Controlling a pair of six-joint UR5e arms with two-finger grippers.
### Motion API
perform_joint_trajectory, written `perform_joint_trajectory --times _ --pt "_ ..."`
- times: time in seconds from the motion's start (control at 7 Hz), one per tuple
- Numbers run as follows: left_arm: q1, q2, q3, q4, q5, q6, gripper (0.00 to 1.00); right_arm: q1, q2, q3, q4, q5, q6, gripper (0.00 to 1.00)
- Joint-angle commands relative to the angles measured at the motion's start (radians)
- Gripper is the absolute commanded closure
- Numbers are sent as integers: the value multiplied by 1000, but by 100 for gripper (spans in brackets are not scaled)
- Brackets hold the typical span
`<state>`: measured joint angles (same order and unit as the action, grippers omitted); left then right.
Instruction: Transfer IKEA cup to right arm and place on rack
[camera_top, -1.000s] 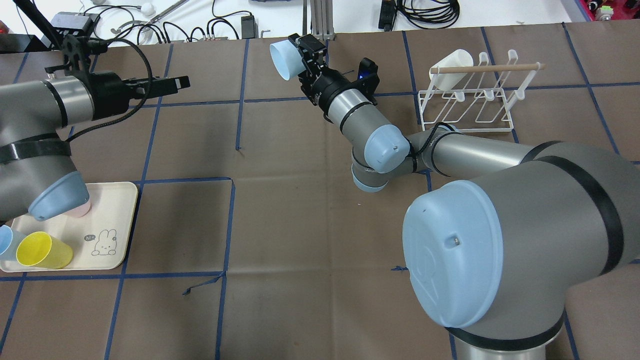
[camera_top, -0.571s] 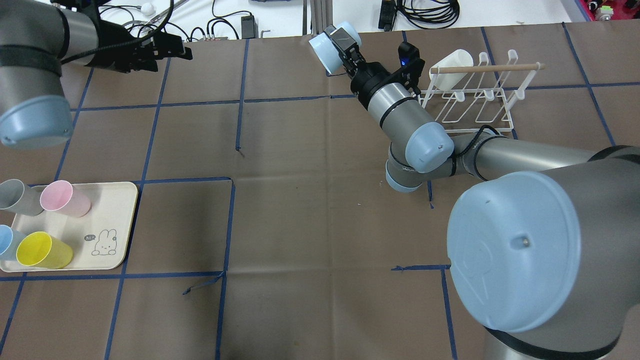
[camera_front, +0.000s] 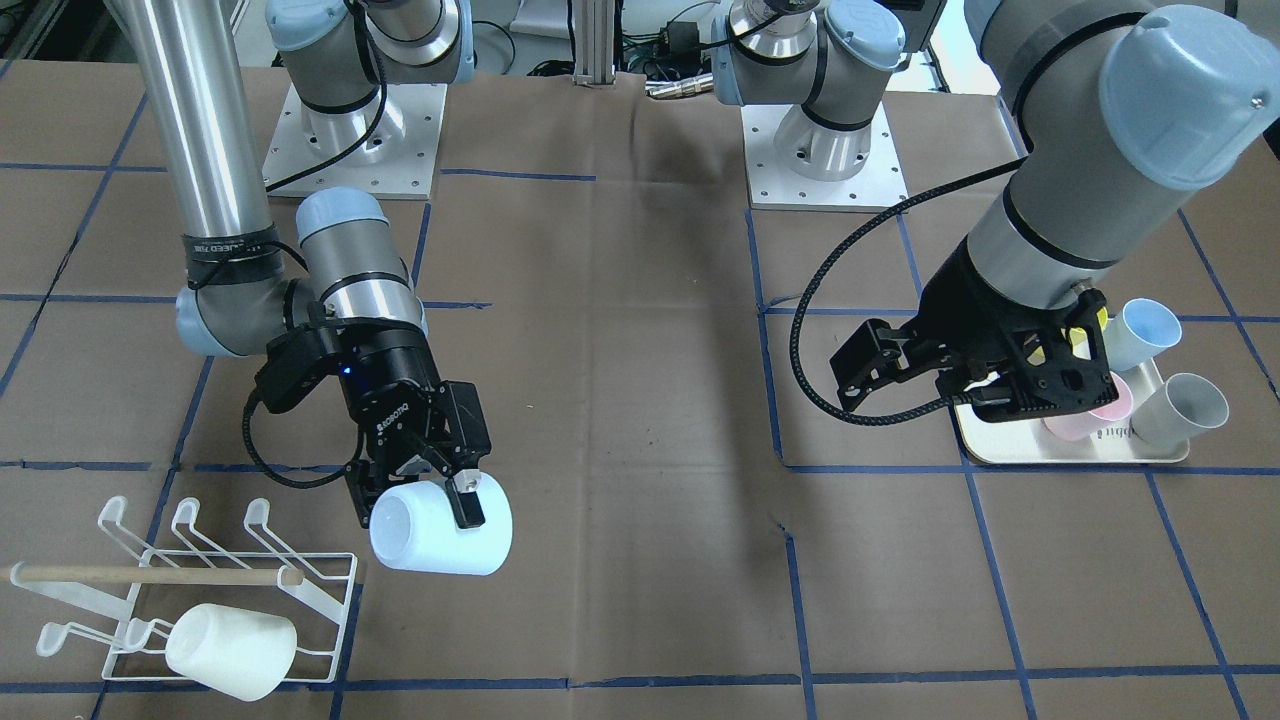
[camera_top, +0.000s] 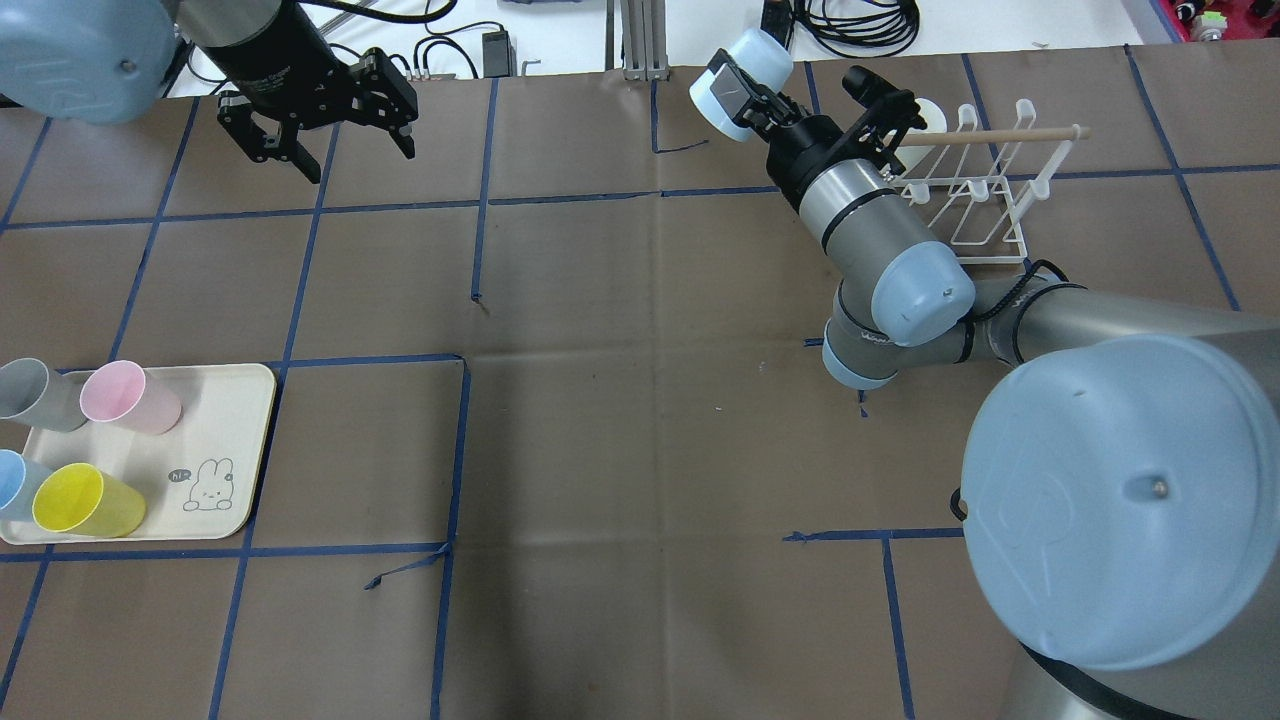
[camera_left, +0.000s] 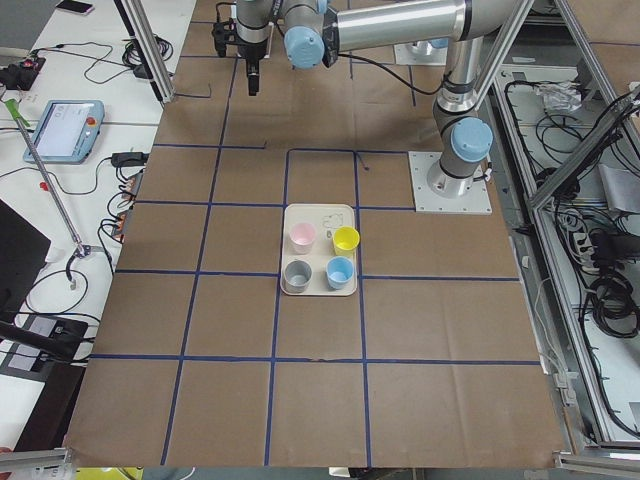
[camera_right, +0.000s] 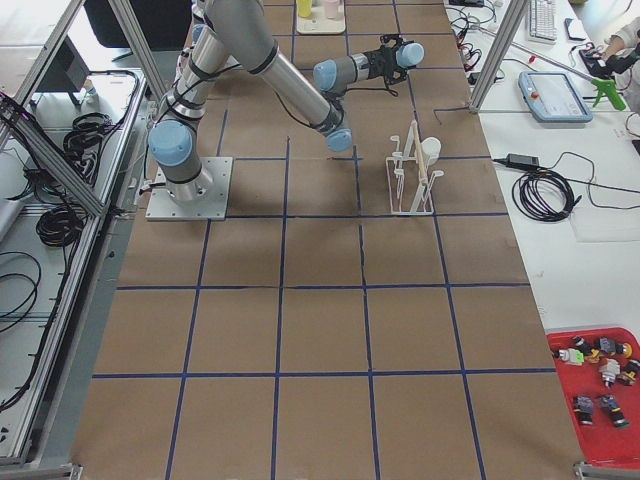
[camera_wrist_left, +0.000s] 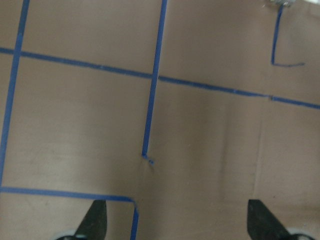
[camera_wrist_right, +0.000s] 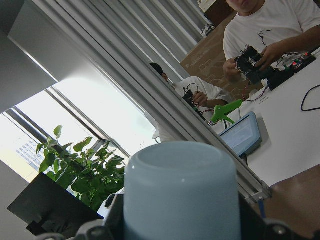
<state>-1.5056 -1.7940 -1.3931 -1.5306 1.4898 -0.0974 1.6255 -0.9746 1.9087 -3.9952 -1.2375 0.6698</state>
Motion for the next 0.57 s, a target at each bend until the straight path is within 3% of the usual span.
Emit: perform_joint_trajectory --times 0.0,0.43 --pt "-8 50 -7 -128 82 4 0 -77 -51 26 109 4 -341 92" --pt "-10 203 -186 -102 80 5 0 -195 -68 38 122 0 -635 92"
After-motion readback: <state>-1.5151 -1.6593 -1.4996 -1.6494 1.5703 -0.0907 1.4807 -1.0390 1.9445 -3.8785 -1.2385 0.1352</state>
